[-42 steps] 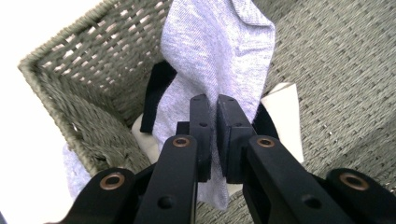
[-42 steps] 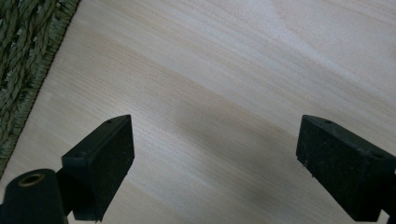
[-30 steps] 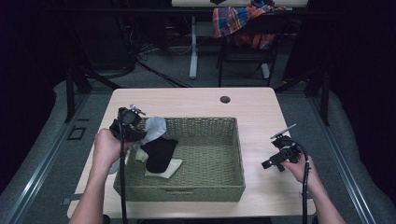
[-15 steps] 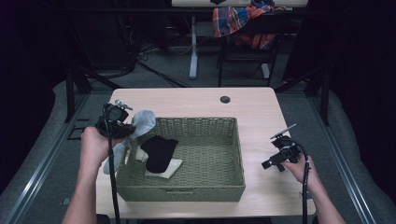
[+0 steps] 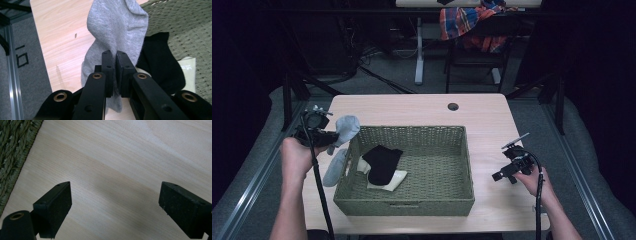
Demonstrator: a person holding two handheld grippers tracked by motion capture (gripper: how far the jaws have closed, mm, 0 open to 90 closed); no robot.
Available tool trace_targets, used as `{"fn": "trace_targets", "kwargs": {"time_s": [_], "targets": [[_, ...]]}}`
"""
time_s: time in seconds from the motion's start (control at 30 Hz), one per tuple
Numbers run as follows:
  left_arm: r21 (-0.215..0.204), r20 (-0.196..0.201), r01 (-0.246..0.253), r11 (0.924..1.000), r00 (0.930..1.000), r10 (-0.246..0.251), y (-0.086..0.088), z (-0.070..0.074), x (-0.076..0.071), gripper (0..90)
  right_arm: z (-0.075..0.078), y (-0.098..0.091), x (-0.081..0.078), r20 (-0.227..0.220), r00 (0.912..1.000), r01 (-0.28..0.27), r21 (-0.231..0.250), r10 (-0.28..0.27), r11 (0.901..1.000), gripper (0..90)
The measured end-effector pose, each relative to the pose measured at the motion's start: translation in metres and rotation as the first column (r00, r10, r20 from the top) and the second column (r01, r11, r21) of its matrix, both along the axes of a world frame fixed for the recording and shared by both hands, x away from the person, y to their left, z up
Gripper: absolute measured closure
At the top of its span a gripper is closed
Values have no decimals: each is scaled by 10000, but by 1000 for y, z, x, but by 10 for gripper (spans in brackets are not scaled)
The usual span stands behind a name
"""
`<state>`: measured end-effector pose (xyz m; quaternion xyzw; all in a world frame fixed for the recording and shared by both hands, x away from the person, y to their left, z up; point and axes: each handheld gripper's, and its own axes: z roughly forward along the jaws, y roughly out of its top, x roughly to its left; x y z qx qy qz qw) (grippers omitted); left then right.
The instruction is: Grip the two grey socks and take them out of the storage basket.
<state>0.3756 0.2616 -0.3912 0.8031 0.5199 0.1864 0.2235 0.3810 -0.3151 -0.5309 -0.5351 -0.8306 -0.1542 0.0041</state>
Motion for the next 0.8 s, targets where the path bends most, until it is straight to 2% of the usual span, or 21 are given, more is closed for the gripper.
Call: {"fn": "trace_targets", "kwargs": {"time_s": [0.27,0.4,0.8], "targets": [[92,-214,-780,9969,9967,782,23,-10,3,862,0,0,0,30,10000,19,-98,-19,9999,110],[-54,-297,-1104,9939,9935,1102,33,-16,5,862,0,0,0,4,10000,5,-7,-5,10000,110],[-109,-791,-1475,9890,9861,1462,48,-38,11,862,0,0,0,29,10000,6,-60,-6,10000,110]]}}
